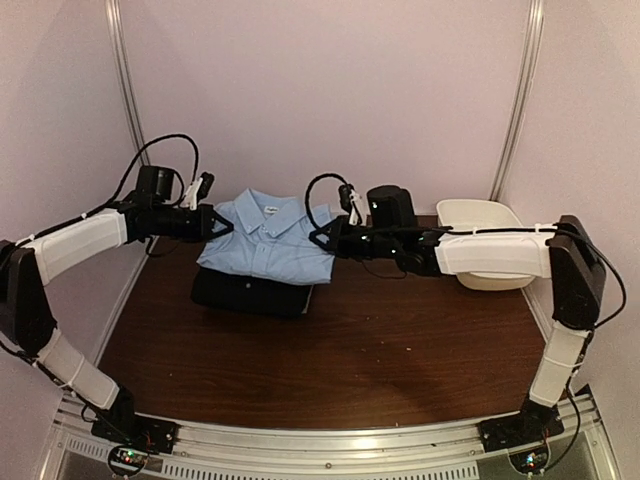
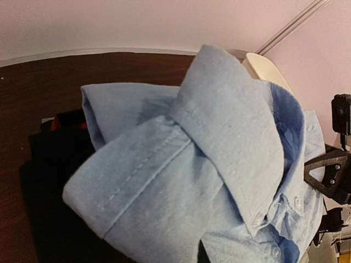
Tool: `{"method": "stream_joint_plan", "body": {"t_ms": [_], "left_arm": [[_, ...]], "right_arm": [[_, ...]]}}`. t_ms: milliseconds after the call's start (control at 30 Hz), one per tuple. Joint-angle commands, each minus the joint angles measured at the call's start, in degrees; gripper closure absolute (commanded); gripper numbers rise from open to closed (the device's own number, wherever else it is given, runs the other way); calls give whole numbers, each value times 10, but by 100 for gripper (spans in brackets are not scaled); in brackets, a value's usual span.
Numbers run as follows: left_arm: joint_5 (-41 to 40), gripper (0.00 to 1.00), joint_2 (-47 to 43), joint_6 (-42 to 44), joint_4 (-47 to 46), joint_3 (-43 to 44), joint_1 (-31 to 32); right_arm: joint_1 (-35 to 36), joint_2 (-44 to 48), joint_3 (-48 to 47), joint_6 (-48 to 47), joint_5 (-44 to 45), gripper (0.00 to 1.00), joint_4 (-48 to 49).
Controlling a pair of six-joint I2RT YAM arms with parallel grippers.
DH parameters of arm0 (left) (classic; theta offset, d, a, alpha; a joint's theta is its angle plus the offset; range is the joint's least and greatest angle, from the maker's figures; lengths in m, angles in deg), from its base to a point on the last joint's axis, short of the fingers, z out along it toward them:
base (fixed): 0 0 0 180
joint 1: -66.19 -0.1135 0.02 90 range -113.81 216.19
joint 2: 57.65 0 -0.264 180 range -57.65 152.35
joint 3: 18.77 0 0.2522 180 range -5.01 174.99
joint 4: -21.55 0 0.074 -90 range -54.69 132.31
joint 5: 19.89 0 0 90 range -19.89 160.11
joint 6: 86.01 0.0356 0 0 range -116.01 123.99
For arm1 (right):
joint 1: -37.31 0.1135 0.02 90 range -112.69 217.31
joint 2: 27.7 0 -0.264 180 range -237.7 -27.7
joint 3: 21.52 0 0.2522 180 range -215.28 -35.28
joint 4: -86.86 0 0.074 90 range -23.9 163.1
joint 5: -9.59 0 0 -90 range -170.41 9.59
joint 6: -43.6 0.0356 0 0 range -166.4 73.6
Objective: Fold and stack the long sleeve shirts
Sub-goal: Place the square-folded shirt on the square-folded shirt, then reset both arms
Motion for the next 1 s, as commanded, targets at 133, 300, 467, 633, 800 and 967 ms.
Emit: {"method": "stream_joint_plan", "body": {"t_ms": [133, 300, 467, 633, 800, 967], "left_arm": [[-104, 100, 68, 51, 22, 17, -116], [-125, 100, 136, 53, 15, 26, -120], [-132, 95, 192, 36, 2, 33, -121], [-147, 76, 180, 32, 1, 26, -121], [-142, 61, 150, 24, -5, 25, -121], [-153, 51, 118, 17, -14, 17, -121]], "right_arm": [[7, -185, -123, 27, -29, 100, 62], [6, -257, -137, 50, -45, 100, 111], [2, -292, -133, 58, -55, 96, 132], [-10, -272, -99, 63, -60, 78, 152], [-29, -226, -65, 50, -55, 62, 143], [-48, -183, -53, 26, -52, 52, 110]]}}
